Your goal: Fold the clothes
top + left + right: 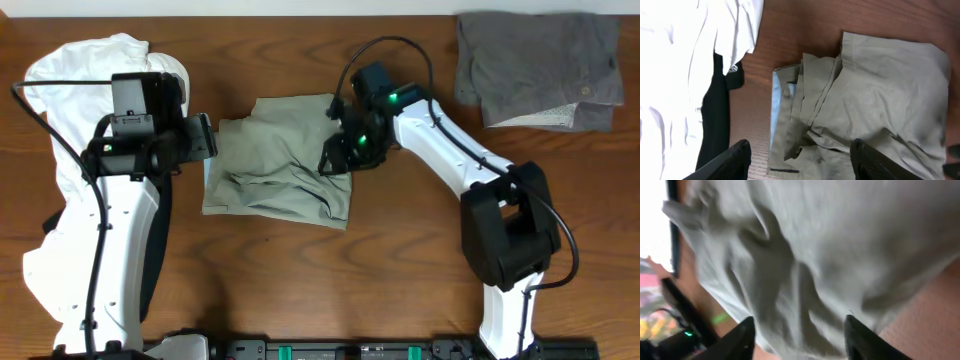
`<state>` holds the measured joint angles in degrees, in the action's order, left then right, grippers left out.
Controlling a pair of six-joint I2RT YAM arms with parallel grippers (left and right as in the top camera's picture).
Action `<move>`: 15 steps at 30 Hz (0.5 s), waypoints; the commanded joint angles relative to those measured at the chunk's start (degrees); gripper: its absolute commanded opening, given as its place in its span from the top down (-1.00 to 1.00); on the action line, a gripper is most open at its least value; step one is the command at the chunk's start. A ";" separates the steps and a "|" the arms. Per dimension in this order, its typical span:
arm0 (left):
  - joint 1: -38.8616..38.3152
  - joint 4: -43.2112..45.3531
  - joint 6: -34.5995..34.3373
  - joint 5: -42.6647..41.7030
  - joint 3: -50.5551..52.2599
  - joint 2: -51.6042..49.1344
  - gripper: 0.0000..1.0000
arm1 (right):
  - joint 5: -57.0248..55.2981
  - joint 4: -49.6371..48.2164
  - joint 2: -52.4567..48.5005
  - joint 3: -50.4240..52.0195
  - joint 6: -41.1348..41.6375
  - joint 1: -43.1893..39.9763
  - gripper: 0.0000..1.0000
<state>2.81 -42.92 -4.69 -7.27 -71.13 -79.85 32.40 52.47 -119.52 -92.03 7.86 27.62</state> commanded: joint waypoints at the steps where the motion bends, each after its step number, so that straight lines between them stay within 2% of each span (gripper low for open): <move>1: 0.17 -0.11 -0.35 0.48 -0.04 -0.98 -0.30 | -6.43 1.09 1.11 -0.55 -6.34 2.89 -0.19; 8: 0.17 -0.13 -0.35 0.48 -0.02 -1.68 -0.30 | -19.26 1.60 -0.42 -0.52 -9.46 6.95 -0.36; 15: 0.17 -0.35 -0.33 0.48 -0.02 -1.70 -0.30 | -27.69 2.86 -4.70 -0.52 -9.44 5.55 -0.43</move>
<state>2.81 -43.09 -4.69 -7.27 -71.13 -81.03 11.22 54.94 -121.25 -92.09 -0.27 34.44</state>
